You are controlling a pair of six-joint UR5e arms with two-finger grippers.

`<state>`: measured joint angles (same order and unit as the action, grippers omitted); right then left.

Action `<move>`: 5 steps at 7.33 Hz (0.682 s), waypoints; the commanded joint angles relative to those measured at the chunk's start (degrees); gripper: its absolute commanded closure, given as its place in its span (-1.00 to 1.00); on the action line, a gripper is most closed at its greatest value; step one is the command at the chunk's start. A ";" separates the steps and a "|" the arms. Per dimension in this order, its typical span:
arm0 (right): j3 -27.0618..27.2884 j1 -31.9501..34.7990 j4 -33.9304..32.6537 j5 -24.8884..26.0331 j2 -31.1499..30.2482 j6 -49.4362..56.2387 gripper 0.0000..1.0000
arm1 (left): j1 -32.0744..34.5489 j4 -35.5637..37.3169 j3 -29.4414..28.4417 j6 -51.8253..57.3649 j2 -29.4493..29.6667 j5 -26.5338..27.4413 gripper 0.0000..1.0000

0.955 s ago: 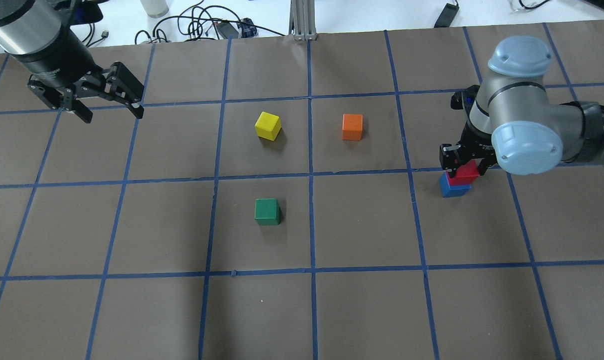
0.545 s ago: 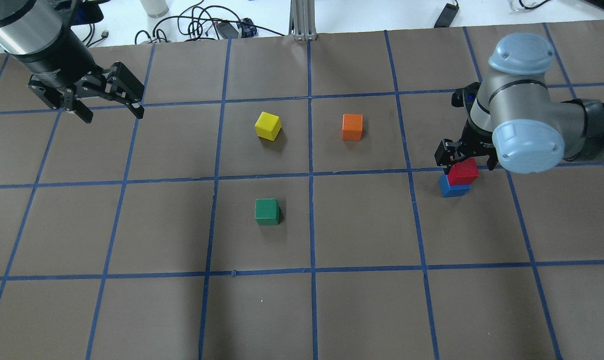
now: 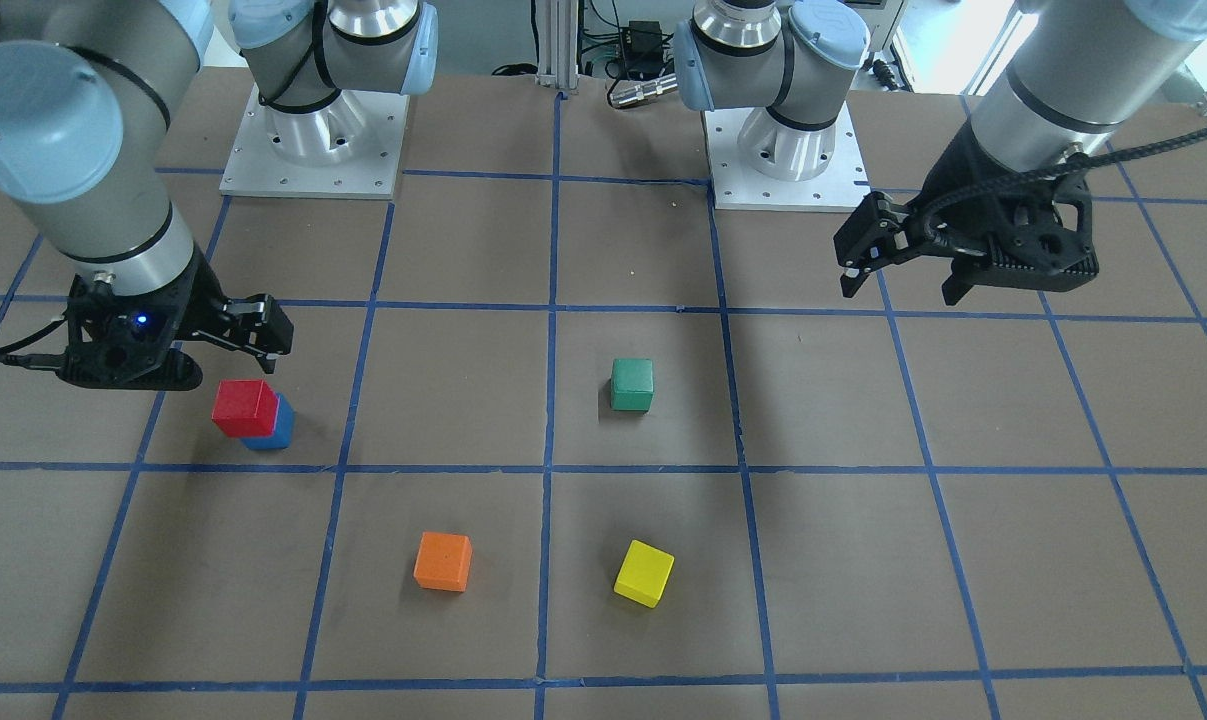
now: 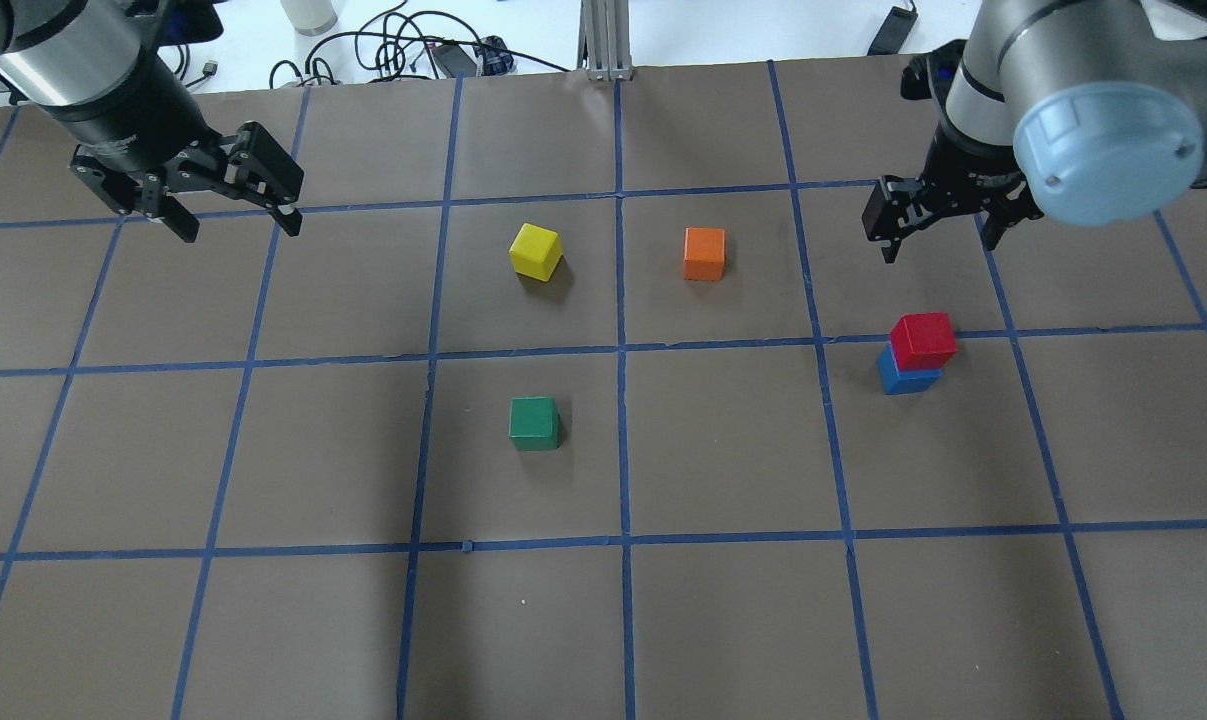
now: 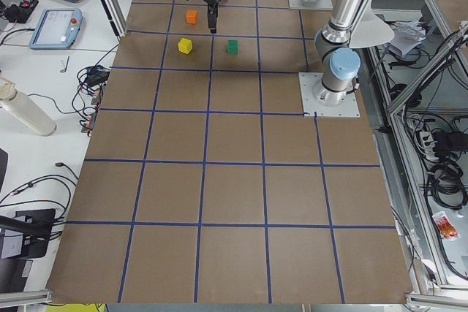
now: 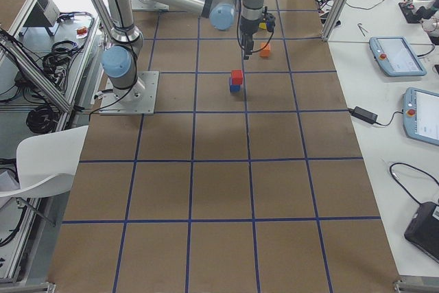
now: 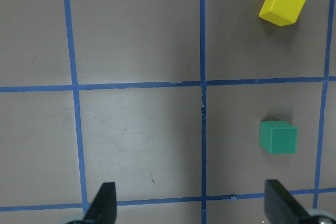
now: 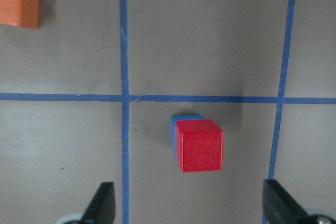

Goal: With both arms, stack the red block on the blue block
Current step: 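Open the right gripper and raise it off the stack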

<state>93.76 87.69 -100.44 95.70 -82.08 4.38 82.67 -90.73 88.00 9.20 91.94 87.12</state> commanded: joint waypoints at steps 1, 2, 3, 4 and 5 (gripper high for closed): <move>-4.73 6.51 4.55 -0.16 -4.81 -9.70 -1.00 | 3.01 0.64 -0.28 -2.33 -1.06 -0.11 -1.00; -5.08 6.79 4.72 -0.60 -5.10 -10.18 -1.00 | 4.50 2.12 -0.20 -3.39 -1.67 0.07 -1.00; -5.34 6.53 4.98 -1.74 -4.67 -10.18 -1.00 | 5.04 2.57 -0.11 -3.40 -1.33 0.50 -1.00; -6.57 5.84 7.51 -2.79 -4.66 -10.18 -1.00 | 5.04 2.57 0.59 -2.88 -2.03 2.07 -1.00; -8.58 5.83 9.62 -2.98 -4.66 -10.18 -1.00 | 4.87 3.01 0.77 -2.70 -2.12 2.09 -1.00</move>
<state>87.20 93.73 -93.34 93.40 -86.73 -5.68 87.51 -88.18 88.38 6.26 90.12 88.60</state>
